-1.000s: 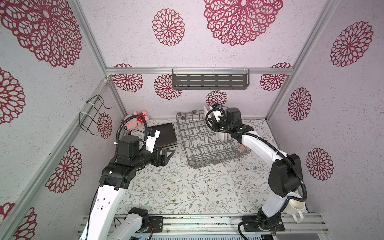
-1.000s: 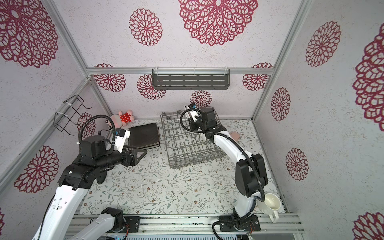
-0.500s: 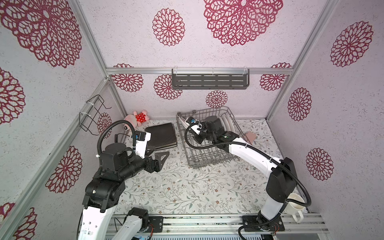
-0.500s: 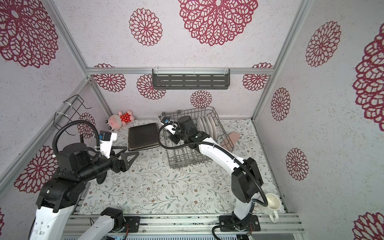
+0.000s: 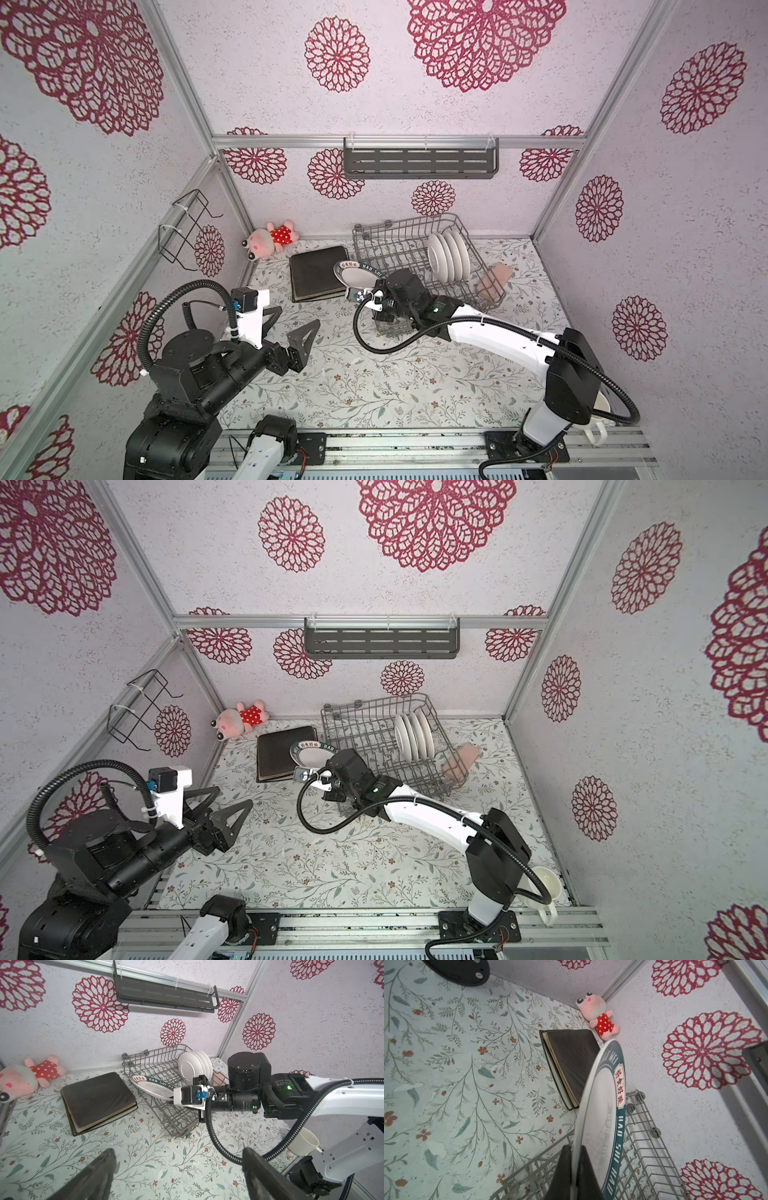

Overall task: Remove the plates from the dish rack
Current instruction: 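Carry the green-rimmed plate out of the rack toward the robot with the right gripper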

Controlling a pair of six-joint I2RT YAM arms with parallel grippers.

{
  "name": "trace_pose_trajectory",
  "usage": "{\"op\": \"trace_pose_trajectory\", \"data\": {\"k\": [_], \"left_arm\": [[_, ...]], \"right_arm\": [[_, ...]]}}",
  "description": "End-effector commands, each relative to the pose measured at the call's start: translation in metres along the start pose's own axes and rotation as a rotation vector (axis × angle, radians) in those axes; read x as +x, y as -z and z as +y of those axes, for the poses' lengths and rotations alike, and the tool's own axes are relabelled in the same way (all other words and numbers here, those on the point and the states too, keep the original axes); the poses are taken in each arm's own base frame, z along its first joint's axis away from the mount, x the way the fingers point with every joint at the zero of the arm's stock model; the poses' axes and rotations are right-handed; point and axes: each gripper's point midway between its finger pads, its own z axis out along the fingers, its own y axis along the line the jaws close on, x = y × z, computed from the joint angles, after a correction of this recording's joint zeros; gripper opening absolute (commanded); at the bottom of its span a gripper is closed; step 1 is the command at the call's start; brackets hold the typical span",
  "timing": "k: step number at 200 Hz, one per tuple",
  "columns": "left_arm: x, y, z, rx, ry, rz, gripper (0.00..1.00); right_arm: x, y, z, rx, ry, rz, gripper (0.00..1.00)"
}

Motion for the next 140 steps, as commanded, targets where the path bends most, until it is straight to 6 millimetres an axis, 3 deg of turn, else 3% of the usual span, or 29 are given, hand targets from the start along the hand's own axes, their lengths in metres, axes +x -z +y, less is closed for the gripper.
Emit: {"op": "trace_pose_trajectory", "data": {"k": [1,47,92,121,124,140], "left_arm": [[0.013,0.008,0.005,-0.039,0.034,0.039,0.97],[0.034,0.015,-0.008,0.039,0.064,0.049,0.96],[0.071,0.037,-0.013,0.053,0.002,0.14,0.97],[0.071,0.057,-0.021,0.07,-0.013,0.116,0.99],[0.071,0.059,-0.021,0.068,-0.016,0.11,0.99],[0.068,0.07,-0.022,0.061,-0.031,0.092,1.0]], "right_arm": [[-0.045,0.025,-0.027,0.162,0.115,-0.096,0.0],[-0.032,0.011,0.011,0.2,0.223,-0.061,0.0],[-0.032,0.008,0.037,0.226,0.285,-0.058,0.0],[-0.028,0.003,0.042,0.262,0.31,-0.041,0.0],[-0.035,0.004,0.054,0.248,0.32,-0.059,0.0],[-0.035,0.0,0.063,0.242,0.326,-0.056,0.0]]}}
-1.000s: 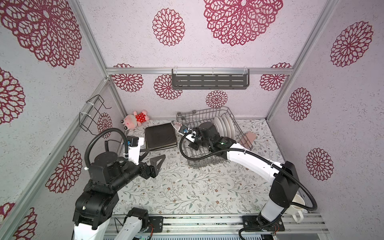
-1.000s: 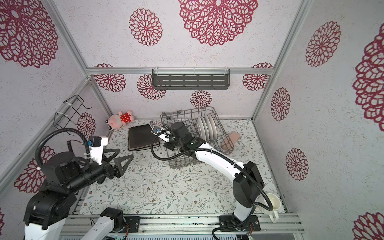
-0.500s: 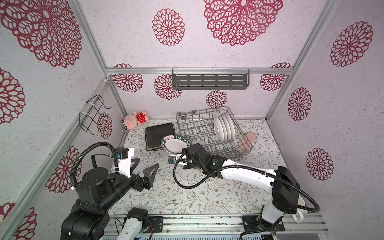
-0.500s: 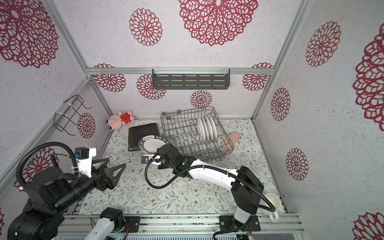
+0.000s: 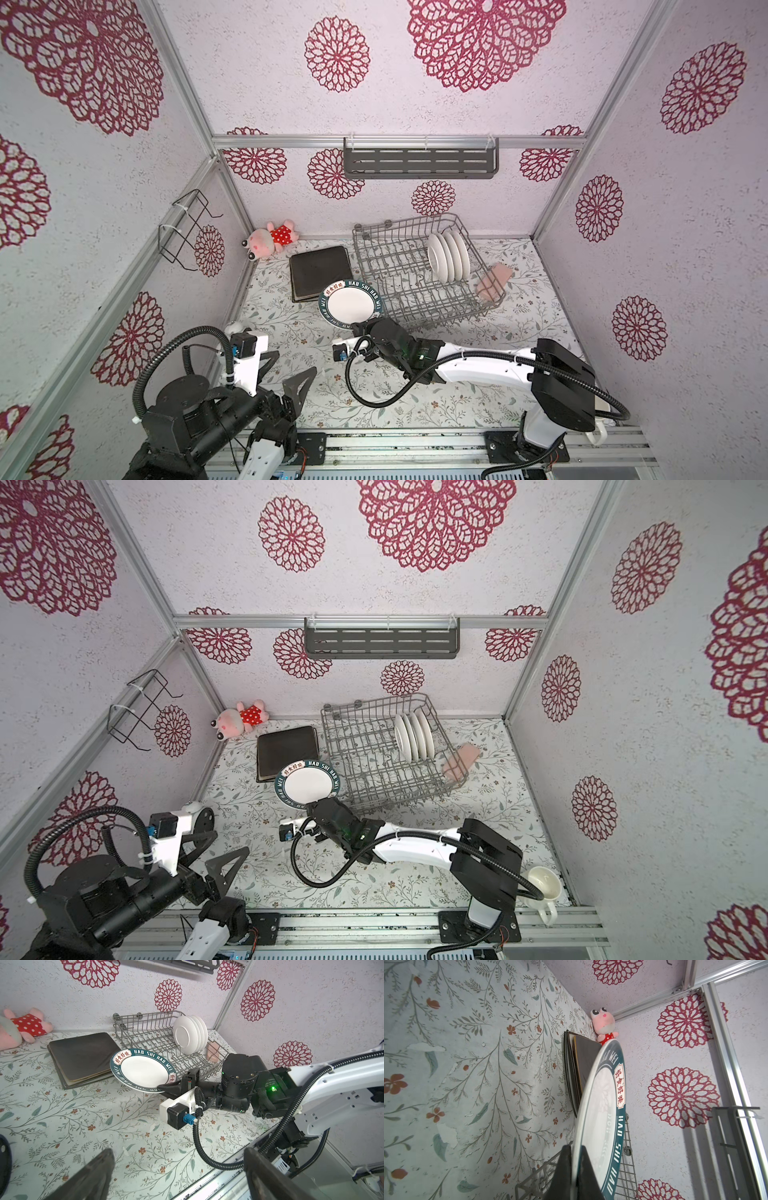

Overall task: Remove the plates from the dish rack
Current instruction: 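Carry the green-rimmed plate out of the rack toward the robot with the right gripper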

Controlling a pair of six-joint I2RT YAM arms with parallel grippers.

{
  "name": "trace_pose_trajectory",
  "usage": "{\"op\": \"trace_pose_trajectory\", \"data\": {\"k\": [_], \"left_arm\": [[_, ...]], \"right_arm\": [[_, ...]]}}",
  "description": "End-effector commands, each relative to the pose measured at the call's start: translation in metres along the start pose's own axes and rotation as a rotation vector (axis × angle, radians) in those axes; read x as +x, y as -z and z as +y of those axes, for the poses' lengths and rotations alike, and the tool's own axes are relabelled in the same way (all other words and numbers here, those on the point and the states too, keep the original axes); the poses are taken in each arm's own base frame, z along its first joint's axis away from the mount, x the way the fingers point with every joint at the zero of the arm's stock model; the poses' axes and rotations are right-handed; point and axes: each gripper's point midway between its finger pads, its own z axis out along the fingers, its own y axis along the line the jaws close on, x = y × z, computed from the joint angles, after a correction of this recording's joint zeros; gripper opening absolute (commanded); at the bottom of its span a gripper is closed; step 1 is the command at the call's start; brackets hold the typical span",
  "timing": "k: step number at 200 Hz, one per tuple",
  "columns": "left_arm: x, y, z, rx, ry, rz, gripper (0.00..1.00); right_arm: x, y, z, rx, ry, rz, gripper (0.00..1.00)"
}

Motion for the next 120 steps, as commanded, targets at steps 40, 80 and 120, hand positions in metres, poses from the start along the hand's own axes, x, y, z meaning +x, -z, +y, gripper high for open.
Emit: {"op": "trace_pose_trajectory", "data": {"k": [40,80,120], "left_arm": [[-0.003,0.023,-0.004,-0.019,-0.088,-0.008,0.99],[-0.029,0.03,0.012,-0.14,-0.195,-0.055,0.97],[-0.031,0.032,0.023,-0.202,-0.289,0.009,0.97]], "right_arm": [[-0.02,-0.011,-0.003,0.117,-0.004,-0.031,0.0],[-0.018,-0.02,0.017,0.094,0.017,-0.025,0.0],[-0.016,-0.021,0.033,0.103,0.021,-0.03,0.0]]}}
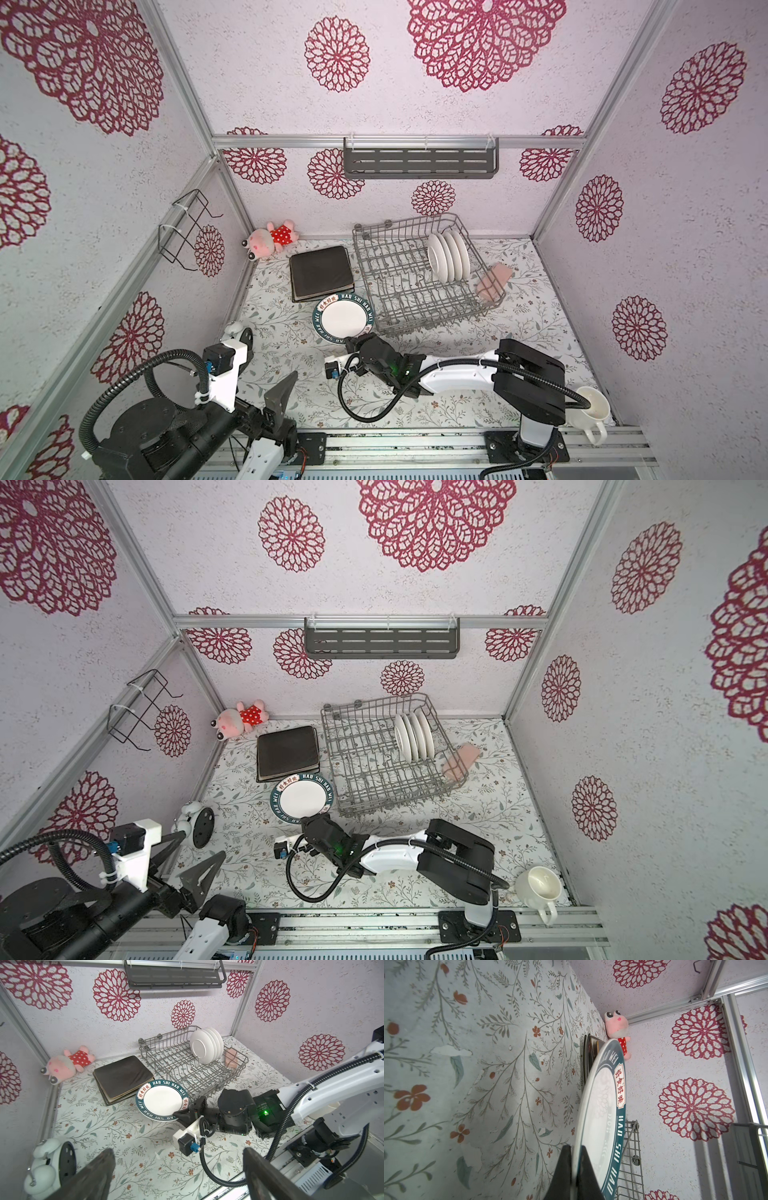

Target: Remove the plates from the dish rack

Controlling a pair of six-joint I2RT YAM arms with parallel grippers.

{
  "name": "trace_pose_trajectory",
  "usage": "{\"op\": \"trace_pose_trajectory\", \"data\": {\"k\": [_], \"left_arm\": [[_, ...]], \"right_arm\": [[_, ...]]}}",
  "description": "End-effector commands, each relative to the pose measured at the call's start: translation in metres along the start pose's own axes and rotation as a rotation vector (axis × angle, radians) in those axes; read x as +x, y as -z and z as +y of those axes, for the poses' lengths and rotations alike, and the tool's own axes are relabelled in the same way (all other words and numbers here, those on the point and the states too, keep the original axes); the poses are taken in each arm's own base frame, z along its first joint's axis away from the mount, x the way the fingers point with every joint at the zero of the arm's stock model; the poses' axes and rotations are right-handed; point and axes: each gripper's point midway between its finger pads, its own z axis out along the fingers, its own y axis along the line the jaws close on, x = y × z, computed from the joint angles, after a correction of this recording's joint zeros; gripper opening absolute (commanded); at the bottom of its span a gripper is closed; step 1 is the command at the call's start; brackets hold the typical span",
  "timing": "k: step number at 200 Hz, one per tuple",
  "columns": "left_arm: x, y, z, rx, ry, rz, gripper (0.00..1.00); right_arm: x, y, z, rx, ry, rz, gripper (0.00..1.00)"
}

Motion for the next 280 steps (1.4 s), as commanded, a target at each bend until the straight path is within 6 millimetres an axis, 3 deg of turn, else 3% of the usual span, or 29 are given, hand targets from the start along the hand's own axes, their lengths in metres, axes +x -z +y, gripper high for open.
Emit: {"op": "trace_pose_trajectory", "data": {"k": [1,42,69,145,174,212,280], "left_arm": [[0.004,-0.003,0.013,-0.052,-0.109,0.062,0.97],[0.011,-0.005,0.022,-0.088,-0.162,0.096,0.97],[0.027,-0.005,0.025,-0.084,-0.216,0.142,0.97],[0.064,-0.015,0.042,-0.12,-0.305,0.205,0.97],[0.059,-0.017,0.038,-0.084,-0.302,0.173,0.97],[0.067,-0.021,0.042,-0.076,-0.323,0.179,0.97],[0.064,-0.027,0.047,-0.065,-0.305,0.129,0.97]], "right_arm": [[-0.016,0.005,-0.026,0.12,-0.033,-0.044,0.0],[-0.019,0.001,-0.004,0.117,0.002,-0.052,0.0],[-0.019,0.002,0.011,0.098,0.034,-0.057,0.0],[-0.024,0.004,0.024,0.083,0.044,-0.07,0.0],[-0.027,0.003,0.035,0.074,0.056,-0.074,0.0],[-0.03,0.001,0.049,0.051,0.073,-0.077,0.0],[-0.027,-0.001,0.059,0.025,0.079,-0.062,0.0]]}}
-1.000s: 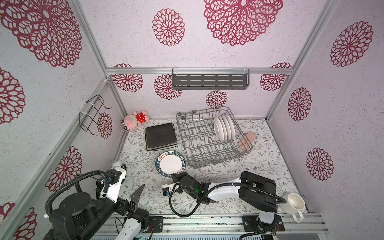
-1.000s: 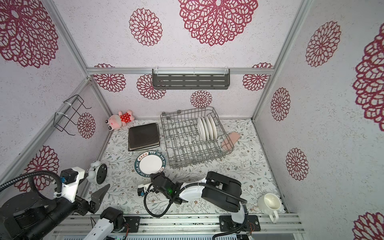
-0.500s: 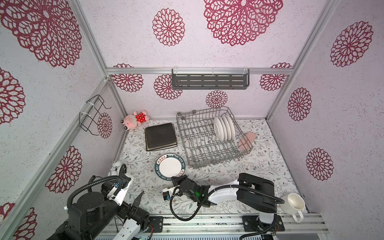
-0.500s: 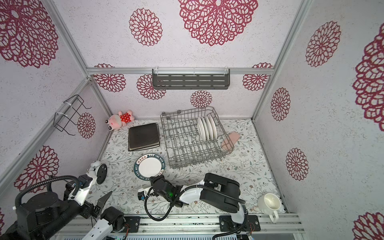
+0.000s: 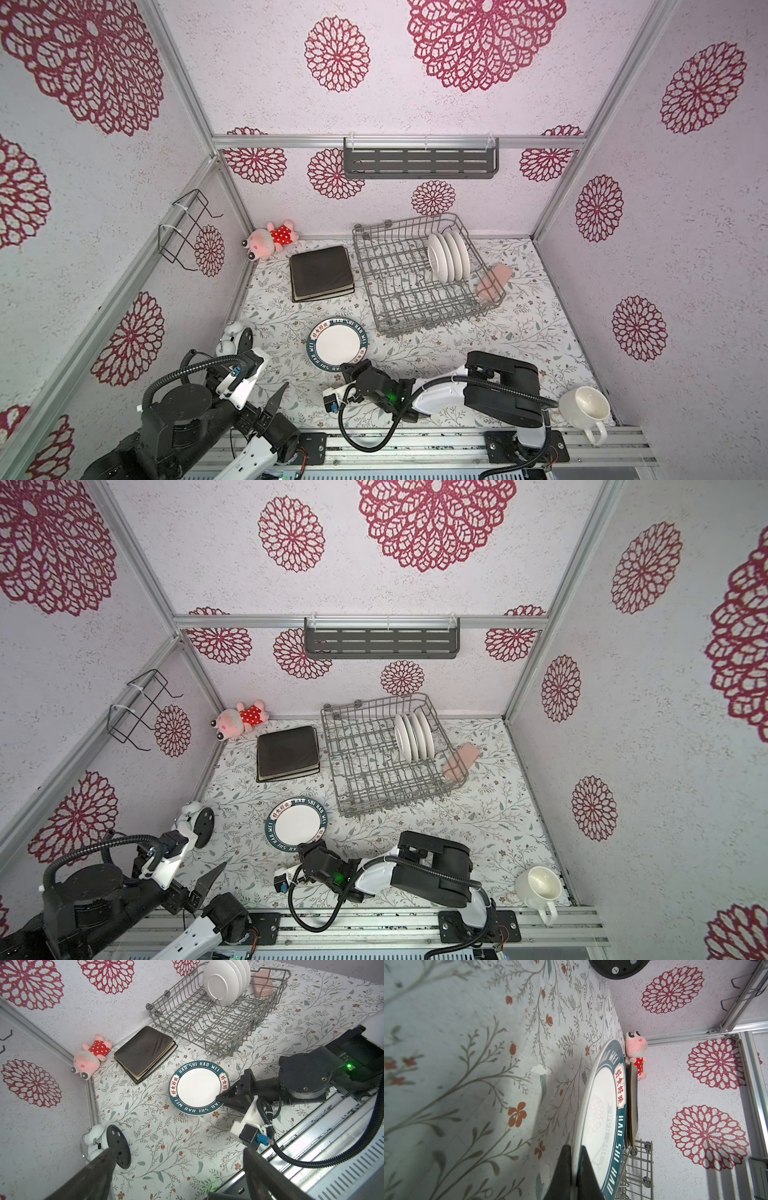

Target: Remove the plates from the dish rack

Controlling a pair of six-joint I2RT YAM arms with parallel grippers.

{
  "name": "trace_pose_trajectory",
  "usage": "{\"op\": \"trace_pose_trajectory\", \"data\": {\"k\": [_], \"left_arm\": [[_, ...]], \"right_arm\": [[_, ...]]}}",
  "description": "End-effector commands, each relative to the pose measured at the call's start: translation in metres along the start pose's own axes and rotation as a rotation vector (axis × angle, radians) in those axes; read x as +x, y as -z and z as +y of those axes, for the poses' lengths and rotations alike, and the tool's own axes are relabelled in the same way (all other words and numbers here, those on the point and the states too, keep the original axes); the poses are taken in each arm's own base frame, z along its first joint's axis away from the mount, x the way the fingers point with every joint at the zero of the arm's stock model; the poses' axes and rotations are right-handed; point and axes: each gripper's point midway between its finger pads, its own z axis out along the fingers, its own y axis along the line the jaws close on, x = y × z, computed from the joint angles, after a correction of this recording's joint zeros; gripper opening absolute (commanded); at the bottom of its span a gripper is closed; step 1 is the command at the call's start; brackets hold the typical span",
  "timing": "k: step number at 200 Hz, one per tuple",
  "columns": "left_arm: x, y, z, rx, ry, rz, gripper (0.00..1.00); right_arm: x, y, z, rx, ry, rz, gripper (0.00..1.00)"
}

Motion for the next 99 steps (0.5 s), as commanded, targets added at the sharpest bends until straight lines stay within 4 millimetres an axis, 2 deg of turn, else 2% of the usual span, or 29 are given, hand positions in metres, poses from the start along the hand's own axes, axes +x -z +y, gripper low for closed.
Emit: {"op": "trace_pose_trajectory", "data": {"k": [1,33,65,99], "left_arm": [[-0.008,0.0,0.009,-0.034,0.016,-0.052,0.97],[-0.005,-0.001,0.013,-0.039,-0.001,-0.048,0.97],[-0.008,0.006,0.021,-0.045,0.021,-0.088,0.97],[-0.004,0.012,0.029,-0.04,0.045,-0.108,0.97]], "right_arm": [[-0.007,0.0,-0.016,0.062,-0.022,-0.007,0.0],[-0.007,-0.003,-0.012,0.05,-0.013,0.003,0.0],[-0.004,-0.005,-0.006,0.04,-0.002,0.017,0.0],[-0.005,-0.006,0.0,0.026,0.008,0.019,0.0]]}}
